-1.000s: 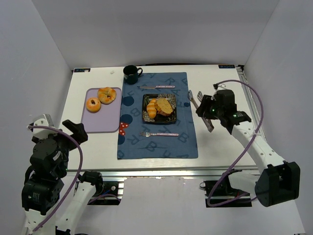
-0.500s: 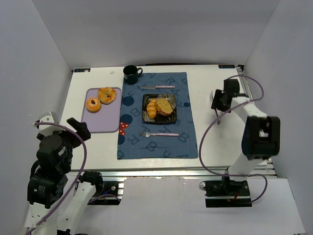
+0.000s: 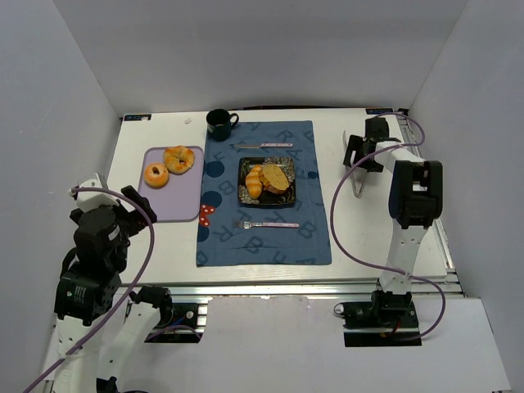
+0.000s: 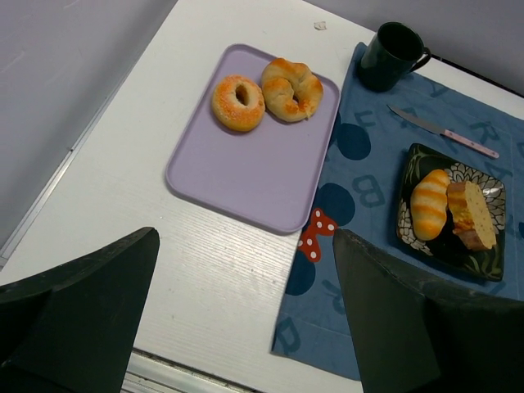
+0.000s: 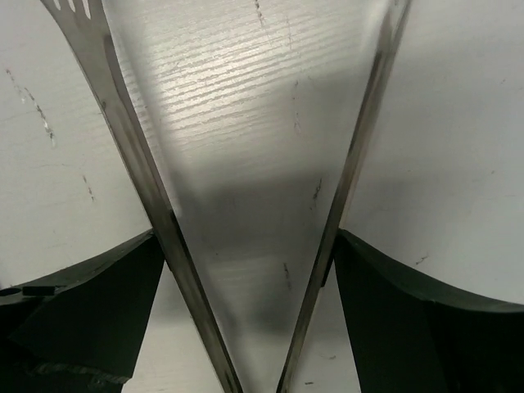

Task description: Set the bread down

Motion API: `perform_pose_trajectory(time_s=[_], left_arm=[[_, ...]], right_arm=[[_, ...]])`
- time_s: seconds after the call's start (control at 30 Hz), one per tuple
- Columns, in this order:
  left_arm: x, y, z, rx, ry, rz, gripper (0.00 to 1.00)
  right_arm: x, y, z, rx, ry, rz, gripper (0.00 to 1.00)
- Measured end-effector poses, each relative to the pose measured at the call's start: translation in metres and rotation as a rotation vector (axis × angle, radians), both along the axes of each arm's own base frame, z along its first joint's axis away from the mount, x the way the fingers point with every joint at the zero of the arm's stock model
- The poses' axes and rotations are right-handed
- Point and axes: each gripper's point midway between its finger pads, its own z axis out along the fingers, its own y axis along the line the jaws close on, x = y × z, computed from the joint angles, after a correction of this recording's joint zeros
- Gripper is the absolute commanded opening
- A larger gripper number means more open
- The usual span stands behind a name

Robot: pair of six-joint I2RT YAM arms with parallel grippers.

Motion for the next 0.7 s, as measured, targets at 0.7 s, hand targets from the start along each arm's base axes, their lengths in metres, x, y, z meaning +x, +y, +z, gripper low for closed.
perform_pose_trajectory(time_s=[0.7], left_arm=[[-0.037, 0.005, 0.029, -0.105, -0.227, 0.009, 0.98]], right_arm=[[-0.215, 0.027, 0.226, 0.152, -0.579, 0.104, 0.90]])
